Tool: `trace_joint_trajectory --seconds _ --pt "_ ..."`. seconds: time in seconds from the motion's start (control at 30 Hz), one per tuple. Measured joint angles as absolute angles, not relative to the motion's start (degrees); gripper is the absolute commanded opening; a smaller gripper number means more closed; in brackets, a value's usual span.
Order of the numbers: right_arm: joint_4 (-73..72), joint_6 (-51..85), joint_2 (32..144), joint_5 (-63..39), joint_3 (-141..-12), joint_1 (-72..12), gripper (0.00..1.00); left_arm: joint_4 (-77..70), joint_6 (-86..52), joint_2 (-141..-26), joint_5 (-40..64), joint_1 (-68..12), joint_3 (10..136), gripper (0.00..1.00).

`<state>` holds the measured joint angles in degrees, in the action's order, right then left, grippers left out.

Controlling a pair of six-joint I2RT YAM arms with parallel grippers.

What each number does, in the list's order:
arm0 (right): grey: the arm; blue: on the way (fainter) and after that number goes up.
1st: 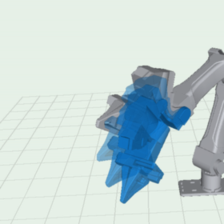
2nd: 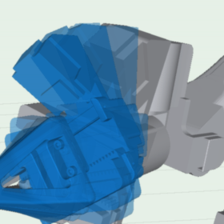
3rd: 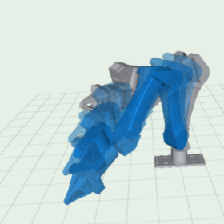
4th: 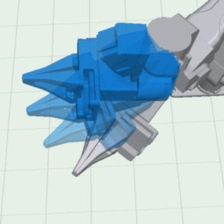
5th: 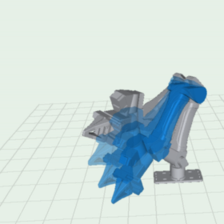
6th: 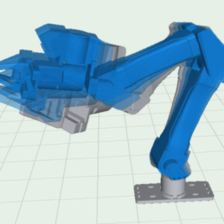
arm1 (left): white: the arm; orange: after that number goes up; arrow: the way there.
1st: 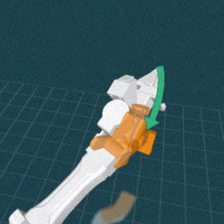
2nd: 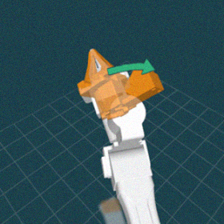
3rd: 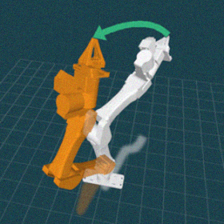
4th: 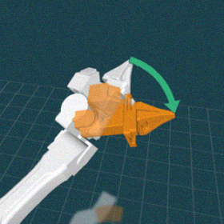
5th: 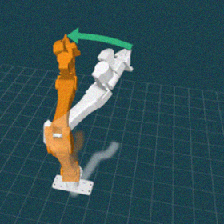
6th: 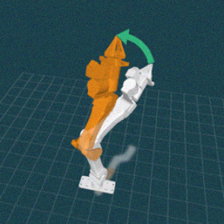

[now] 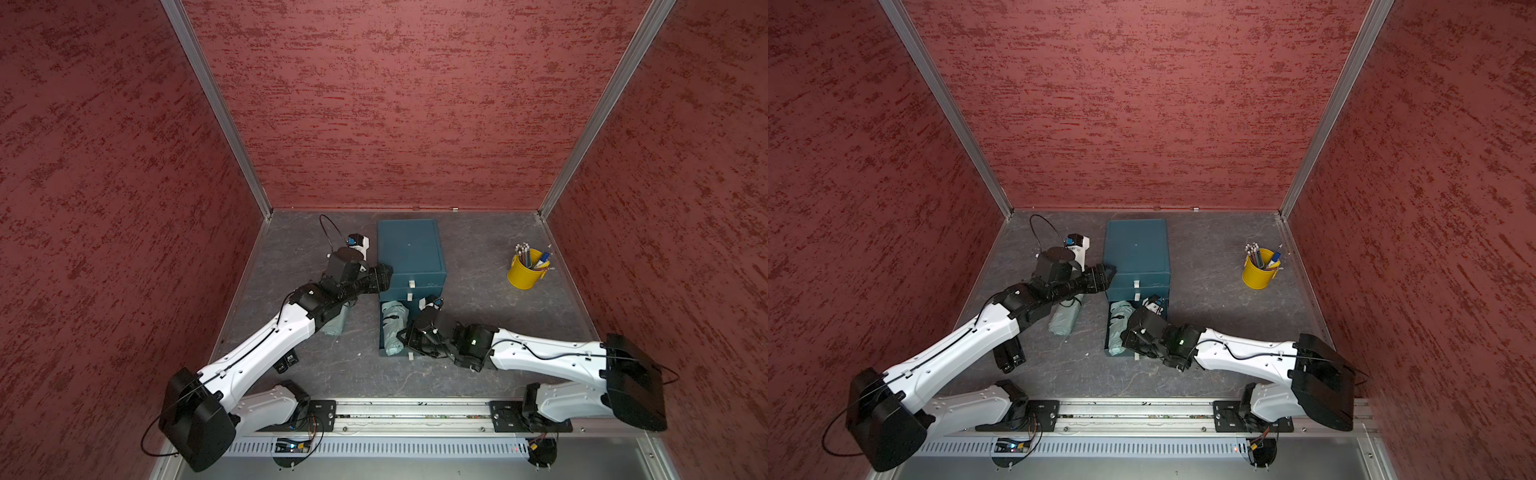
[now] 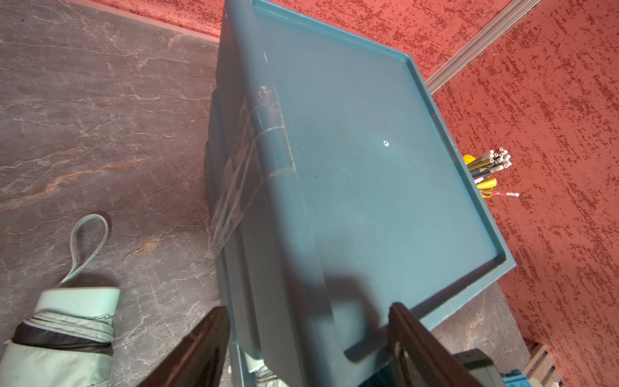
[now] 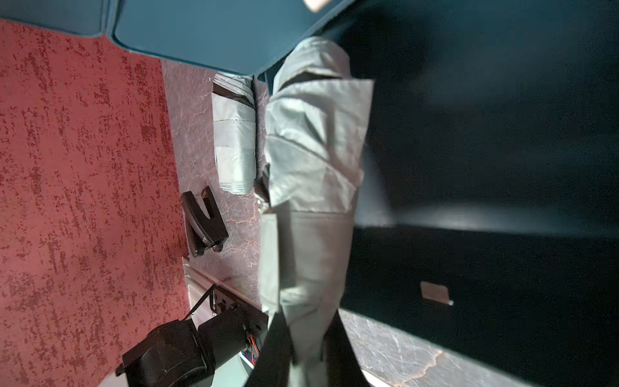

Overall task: Place the umbrella in the drawer by color
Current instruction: Place the umbrella in the drawer.

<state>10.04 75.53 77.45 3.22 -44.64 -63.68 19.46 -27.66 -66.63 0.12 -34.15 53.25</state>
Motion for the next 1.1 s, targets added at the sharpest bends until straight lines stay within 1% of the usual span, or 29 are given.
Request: trace_joint_trajectory --seconds 0.17,0.23,0.33,0.37,0.4,0.7,0.9,0.97,1.1 --pt "8.25 76.25 79.48 4.75 -44.64 -63.57 0.23 19.42 -27.75 -66.39 0.14 -34.2 53.08 0.77" --pt "7.16 76.62 80.25 5.65 -44.62 -63.53 0.34 19.42 -27.81 -66.15 0.1 -34.3 52.93 0.77" --pt "5.78 76.31 81.1 6.79 -44.58 -63.44 0.45 19.64 -28.25 -65.45 0.12 -34.46 52.64 0.77" --pt "5.45 76.18 81.3 6.92 -44.58 -63.35 0.53 19.75 -28.27 -65.21 0.14 -34.48 52.56 0.77" --pt "5.26 76.18 81.47 7.03 -44.58 -63.26 0.56 20.01 -28.47 -64.88 0.19 -34.57 52.4 0.77" --pt "6.42 73.54 81.14 8.32 -44.36 -63.26 0.55 23.62 -29.21 -62.15 0.49 -34.79 51.57 0.79" --pt "11.73 71.18 76.53 10.37 -43.55 -64.49 0.53 24.67 -29.32 -60.93 -0.05 -34.76 51.37 0.79" --pt "13.23 70.0 74.85 10.9 -43.55 -65.3 0.5 24.75 -29.41 -60.93 -0.14 -34.76 51.24 0.79" --pt "15.49 67.48 73.1 11.94 -43.57 -67.48 0.28 24.97 -29.82 -60.77 -0.19 -34.72 50.3 0.79"
